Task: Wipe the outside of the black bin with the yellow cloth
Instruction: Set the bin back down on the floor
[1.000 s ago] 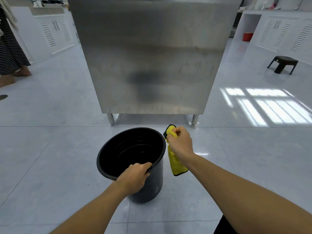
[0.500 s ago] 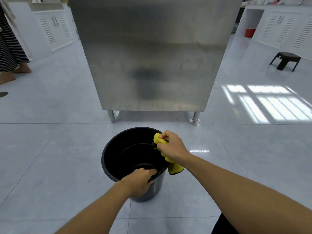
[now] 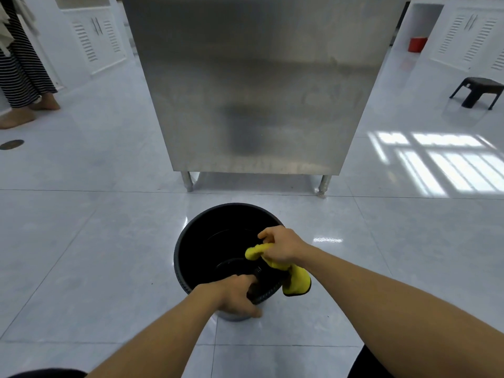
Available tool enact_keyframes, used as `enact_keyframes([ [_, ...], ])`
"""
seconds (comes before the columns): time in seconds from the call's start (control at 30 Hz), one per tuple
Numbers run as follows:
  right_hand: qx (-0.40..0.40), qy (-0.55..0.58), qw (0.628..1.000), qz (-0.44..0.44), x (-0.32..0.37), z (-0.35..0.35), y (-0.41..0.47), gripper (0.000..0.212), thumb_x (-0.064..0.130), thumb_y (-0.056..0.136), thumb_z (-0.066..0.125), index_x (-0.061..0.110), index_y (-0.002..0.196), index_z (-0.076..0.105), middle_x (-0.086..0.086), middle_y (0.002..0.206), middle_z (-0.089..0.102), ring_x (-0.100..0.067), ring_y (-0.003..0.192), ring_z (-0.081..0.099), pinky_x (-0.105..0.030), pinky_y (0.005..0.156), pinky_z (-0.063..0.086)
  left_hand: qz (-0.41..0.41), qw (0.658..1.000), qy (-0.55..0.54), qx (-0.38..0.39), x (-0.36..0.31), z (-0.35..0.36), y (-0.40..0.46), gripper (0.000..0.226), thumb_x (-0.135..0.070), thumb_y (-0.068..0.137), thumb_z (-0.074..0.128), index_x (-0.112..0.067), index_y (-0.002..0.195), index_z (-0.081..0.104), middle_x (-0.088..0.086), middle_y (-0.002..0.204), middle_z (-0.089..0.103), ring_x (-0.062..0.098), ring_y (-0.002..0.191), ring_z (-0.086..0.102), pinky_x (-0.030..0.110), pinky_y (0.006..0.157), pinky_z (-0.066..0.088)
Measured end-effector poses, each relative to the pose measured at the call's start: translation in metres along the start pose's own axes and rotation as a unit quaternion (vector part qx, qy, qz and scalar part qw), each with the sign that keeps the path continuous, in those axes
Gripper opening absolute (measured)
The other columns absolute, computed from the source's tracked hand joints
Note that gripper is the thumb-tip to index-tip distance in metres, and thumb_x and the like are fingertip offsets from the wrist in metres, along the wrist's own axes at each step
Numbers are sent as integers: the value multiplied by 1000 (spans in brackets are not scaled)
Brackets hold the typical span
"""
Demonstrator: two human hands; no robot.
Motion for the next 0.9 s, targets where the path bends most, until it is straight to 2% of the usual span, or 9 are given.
enact_keyframes([
  [0.13,29,-138,990,1,1,9,1,61,20,84,76,12,140,55,-9,138,55,-32,122,58,-38,95,56,-1,1000,-7,18,-2,-2,-1,69,-45,86,72,-21,145,46,4,140,56,25,123,56,37,102,51],
  [0.2,6,-211,978,6,1,9,2,27,29,81,79,11,95,65,-9,102,59,-28,91,61,-36,74,56,-3,1000,2,26,-1,-1,-1,64,-43,88,71,-20,143,48,4,136,58,25,120,57,34,99,50],
  [0.27,3,-229,973,12,2,9,1,39,35,85,77,16,69,47,-4,73,48,-21,66,49,-31,59,46,-9,1000,8,29,0,-1,-1,64,-44,88,70,-20,143,48,4,135,58,24,119,57,32,96,50],
  [0.37,-12,-233,972,20,3,8,3,33,26,93,69,14,71,48,-6,70,51,-20,61,50,-36,63,50,-8,1000,6,29,2,-1,-1,66,-46,87,70,-20,144,46,3,136,57,23,120,57,31,95,49],
  [0.47,-43,-176,983,19,4,2,8,20,20,97,64,4,86,66,-14,86,67,-28,76,64,-41,73,58,-8,999,-18,27,3,-1,0,74,-53,84,71,-21,145,45,2,137,58,23,121,58,35,100,52],
  [0.63,-55,-121,991,32,-7,-15,7,24,26,93,72,3,97,78,-14,99,75,-28,91,71,-36,75,57,-21,1000,1,18,7,-2,2,74,-56,83,70,-19,143,47,3,136,59,24,119,59,40,100,54],
  [0.73,-59,-166,983,49,-20,-16,7,24,32,92,72,8,91,74,-10,92,72,-28,91,70,-36,75,57,-26,999,24,24,8,2,1,68,-55,87,66,-18,142,49,4,134,59,23,116,59,37,97,53],
  [0.83,-54,-172,982,63,-29,-14,8,44,37,100,57,15,63,49,-6,73,51,-29,80,61,-32,60,43,-24,998,49,30,8,2,2,66,-57,88,61,-18,141,51,5,132,59,24,115,59,39,97,53],
  [0.9,-38,-179,981,63,-26,-11,5,49,46,100,52,14,64,48,-7,79,50,-29,85,57,-34,67,44,-22,998,54,34,8,0,2,66,-58,88,61,-18,141,51,5,132,59,25,115,59,41,99,52],
])
Point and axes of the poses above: each hand's wrist, its own y-axis towards the middle knuckle, its own z-axis out of the palm, x = y × z, the point moved 5 cm from there along y, towards the middle knuckle
